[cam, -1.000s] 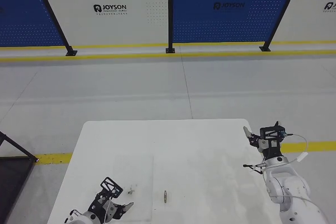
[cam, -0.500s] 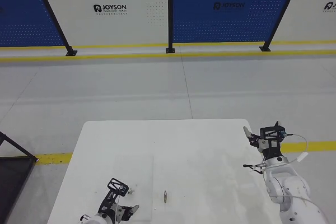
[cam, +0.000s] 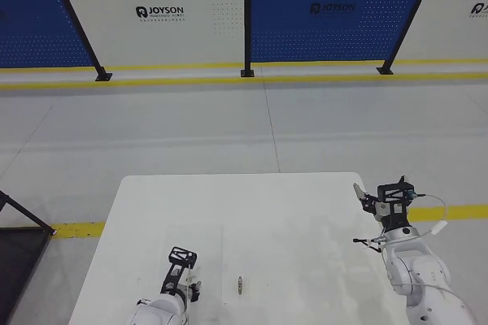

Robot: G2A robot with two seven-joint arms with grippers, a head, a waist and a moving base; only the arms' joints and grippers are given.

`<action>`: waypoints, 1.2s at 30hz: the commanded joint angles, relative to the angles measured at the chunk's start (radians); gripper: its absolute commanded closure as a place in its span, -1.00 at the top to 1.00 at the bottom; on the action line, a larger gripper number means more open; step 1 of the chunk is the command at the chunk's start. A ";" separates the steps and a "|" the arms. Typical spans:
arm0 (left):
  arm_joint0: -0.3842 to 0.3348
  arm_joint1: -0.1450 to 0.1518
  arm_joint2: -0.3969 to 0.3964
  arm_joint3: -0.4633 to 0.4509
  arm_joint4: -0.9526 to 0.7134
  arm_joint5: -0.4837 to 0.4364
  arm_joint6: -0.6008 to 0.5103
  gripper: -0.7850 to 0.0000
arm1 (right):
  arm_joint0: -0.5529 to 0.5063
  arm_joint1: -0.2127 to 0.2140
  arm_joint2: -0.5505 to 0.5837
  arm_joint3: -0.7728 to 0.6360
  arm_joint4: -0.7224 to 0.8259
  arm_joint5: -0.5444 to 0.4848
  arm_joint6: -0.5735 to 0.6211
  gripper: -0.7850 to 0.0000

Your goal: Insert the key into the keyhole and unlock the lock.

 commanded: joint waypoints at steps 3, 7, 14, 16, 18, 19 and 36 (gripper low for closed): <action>-0.040 -0.008 0.030 0.028 0.015 0.041 -0.026 -0.15 | 0.000 0.000 0.000 0.000 0.000 0.000 0.000 1.00; -0.067 -0.014 0.053 0.050 0.030 0.064 -0.048 -0.21 | 0.000 0.000 0.000 0.000 0.000 0.000 0.000 1.00; -0.093 -0.022 0.078 0.077 0.062 0.088 -0.065 -0.49 | 0.000 0.000 0.000 0.000 0.000 0.000 0.000 1.00; -0.099 -0.023 0.081 0.081 0.063 0.093 -0.070 -0.61 | 0.000 0.000 0.000 0.000 0.000 0.000 0.000 1.00; -0.101 -0.025 0.083 0.084 0.067 0.098 -0.075 -0.72 | 0.000 0.000 0.000 0.000 0.000 0.000 0.000 1.00; -0.103 -0.026 0.084 0.085 0.070 0.100 -0.078 -0.75 | 0.000 0.000 0.000 0.000 0.000 0.000 0.000 1.00; -0.045 -0.024 0.018 0.017 0.022 0.075 -0.066 -1.00 | 0.000 0.000 0.000 0.000 0.000 0.000 0.000 1.00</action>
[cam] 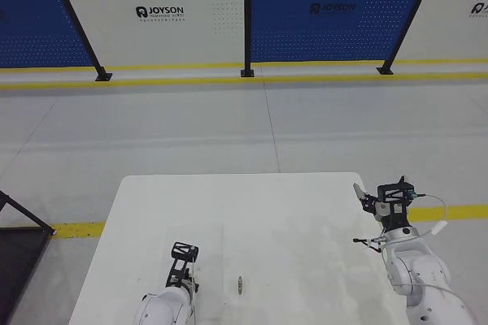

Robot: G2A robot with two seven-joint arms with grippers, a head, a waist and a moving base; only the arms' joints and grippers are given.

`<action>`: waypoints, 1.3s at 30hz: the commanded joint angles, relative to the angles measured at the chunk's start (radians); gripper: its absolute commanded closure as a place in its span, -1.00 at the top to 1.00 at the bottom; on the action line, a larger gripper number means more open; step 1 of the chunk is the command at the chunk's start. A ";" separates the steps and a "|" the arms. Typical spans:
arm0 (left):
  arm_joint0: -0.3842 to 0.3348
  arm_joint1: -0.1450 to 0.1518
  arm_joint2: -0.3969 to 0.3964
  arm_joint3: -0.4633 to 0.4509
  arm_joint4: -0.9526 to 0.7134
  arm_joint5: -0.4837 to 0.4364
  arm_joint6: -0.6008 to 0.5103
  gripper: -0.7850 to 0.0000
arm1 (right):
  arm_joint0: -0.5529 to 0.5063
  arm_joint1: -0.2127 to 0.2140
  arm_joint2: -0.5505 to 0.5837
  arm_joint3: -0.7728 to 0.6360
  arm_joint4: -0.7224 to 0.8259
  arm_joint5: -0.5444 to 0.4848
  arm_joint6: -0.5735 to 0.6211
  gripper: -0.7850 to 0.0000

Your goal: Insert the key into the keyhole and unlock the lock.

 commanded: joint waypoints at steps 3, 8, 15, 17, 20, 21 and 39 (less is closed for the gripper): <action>0.033 0.004 -0.034 -0.036 -0.028 -0.026 0.024 -1.00 | 0.000 0.000 0.000 0.000 0.000 0.000 0.000 1.00; 0.120 0.014 -0.103 -0.115 -0.120 -0.115 0.141 -1.00 | 0.000 0.000 0.000 0.000 0.000 0.000 0.000 1.00; 0.325 0.037 -0.265 -0.186 -0.276 -0.383 0.466 -1.00 | 0.000 0.000 0.000 0.000 0.000 0.000 0.000 1.00; 0.389 0.044 -0.307 -0.188 -0.276 -0.471 0.583 -1.00 | 0.000 0.000 0.000 0.000 0.000 0.000 0.000 1.00; 0.422 0.052 -0.349 -0.166 -0.269 -0.588 0.738 -1.00 | 0.000 0.000 0.000 0.000 0.000 0.000 0.000 1.00; 0.422 0.054 -0.356 -0.150 -0.261 -0.623 0.788 -1.00 | 0.000 0.000 0.000 0.000 0.000 0.000 0.000 1.00; 0.422 0.063 -0.368 -0.031 -0.129 -0.739 1.167 -1.00 | -0.195 -0.007 -0.308 -0.093 -0.406 -0.104 -0.019 1.00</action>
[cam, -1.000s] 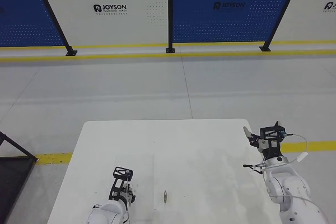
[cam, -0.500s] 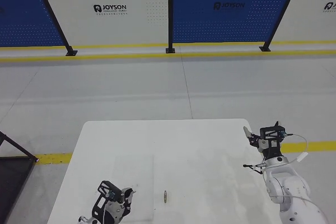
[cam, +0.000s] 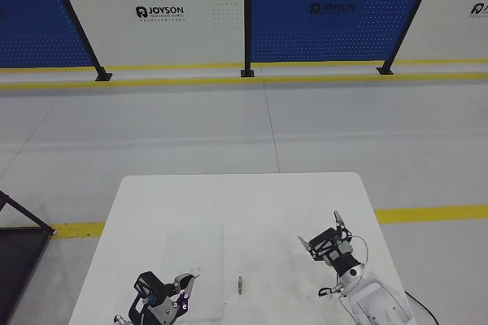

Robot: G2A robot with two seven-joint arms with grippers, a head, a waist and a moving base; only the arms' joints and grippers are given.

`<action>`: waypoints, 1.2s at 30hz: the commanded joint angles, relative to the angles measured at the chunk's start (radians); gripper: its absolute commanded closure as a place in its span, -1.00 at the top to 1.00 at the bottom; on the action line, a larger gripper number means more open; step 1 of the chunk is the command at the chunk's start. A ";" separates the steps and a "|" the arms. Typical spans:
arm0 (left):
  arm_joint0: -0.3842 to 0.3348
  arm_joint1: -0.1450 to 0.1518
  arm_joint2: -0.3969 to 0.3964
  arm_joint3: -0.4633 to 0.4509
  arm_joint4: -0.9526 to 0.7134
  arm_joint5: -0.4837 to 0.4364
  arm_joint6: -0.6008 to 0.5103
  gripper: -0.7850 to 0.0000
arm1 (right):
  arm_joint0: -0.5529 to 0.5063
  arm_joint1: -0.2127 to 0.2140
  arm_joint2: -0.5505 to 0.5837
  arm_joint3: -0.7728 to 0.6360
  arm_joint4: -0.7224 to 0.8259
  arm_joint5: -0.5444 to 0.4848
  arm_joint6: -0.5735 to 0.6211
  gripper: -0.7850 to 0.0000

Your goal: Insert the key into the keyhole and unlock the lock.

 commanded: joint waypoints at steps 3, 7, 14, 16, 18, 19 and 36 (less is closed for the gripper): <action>-0.007 0.000 0.000 0.002 -0.001 0.001 0.001 -1.00 | -0.016 -0.006 -0.115 0.037 -0.096 -0.007 -0.005 1.00; -0.020 0.002 -0.017 0.034 -0.041 -0.004 0.028 -1.00 | 0.001 -0.017 -0.205 0.075 -0.130 -0.006 0.019 1.00; -0.013 0.010 -0.083 0.079 -0.104 -0.068 0.083 -1.00 | 0.033 -0.029 -0.333 0.124 -0.124 -0.111 0.024 1.00; -0.013 0.010 -0.087 0.084 -0.107 -0.073 0.086 -1.00 | 0.045 -0.032 -0.351 0.130 -0.082 -0.147 0.034 1.00; -0.013 0.010 -0.087 0.084 -0.107 -0.073 0.086 -1.00 | 0.048 -0.033 -0.356 0.127 -0.071 -0.148 0.041 1.00; -0.013 0.010 -0.087 0.084 -0.107 -0.073 0.086 -1.00 | 0.048 -0.033 -0.356 0.127 -0.071 -0.148 0.041 1.00; -0.013 0.010 -0.087 0.084 -0.107 -0.073 0.086 -1.00 | 0.063 -0.056 -0.448 0.168 -0.035 -0.032 0.102 1.00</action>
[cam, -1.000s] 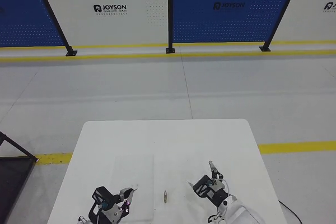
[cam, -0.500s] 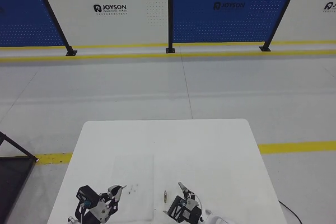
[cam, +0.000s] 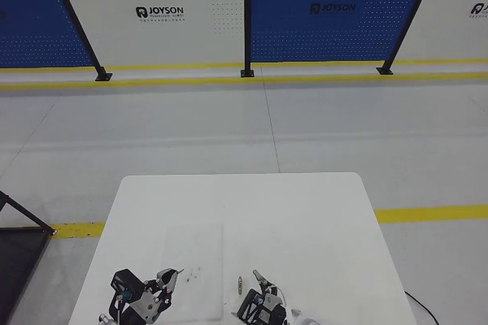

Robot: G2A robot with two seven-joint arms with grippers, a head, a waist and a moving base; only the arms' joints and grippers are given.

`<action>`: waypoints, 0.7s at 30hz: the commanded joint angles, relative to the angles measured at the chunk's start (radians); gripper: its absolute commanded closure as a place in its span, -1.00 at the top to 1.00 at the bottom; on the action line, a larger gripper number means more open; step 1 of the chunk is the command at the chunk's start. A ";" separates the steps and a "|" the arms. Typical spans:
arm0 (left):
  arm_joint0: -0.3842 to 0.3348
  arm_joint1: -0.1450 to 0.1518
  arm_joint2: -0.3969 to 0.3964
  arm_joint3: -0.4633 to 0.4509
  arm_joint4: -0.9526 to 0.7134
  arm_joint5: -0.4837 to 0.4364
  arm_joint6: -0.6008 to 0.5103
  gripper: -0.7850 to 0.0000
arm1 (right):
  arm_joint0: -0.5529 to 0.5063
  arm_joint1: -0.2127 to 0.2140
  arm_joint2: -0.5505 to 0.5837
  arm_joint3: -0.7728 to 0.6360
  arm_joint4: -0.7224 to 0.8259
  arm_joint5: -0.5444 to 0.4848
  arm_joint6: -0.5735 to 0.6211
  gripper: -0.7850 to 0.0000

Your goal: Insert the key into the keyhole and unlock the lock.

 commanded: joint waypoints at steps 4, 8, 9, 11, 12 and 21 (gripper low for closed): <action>0.000 0.000 0.000 0.000 0.000 0.000 0.000 -1.00 | 0.028 -0.019 -0.040 0.029 0.050 0.106 0.053 1.00; 0.000 0.000 0.000 0.000 0.000 0.000 0.000 -1.00 | 0.044 -0.028 -0.050 0.046 0.081 0.155 0.070 1.00; 0.000 0.000 0.000 0.000 0.000 0.000 0.000 -1.00 | 0.050 -0.029 -0.053 0.049 0.089 0.152 0.080 1.00; 0.000 0.000 0.000 0.000 0.000 0.000 0.000 -1.00 | 0.060 -0.032 -0.060 0.056 0.100 0.158 0.096 1.00; 0.000 0.000 0.000 0.000 0.000 0.000 0.000 -1.00 | 0.065 -0.034 -0.063 0.060 0.105 0.162 0.104 0.93; 0.000 0.000 0.000 0.000 0.000 0.000 0.000 -1.00 | 0.113 -0.048 -0.096 0.104 0.123 0.169 0.152 0.15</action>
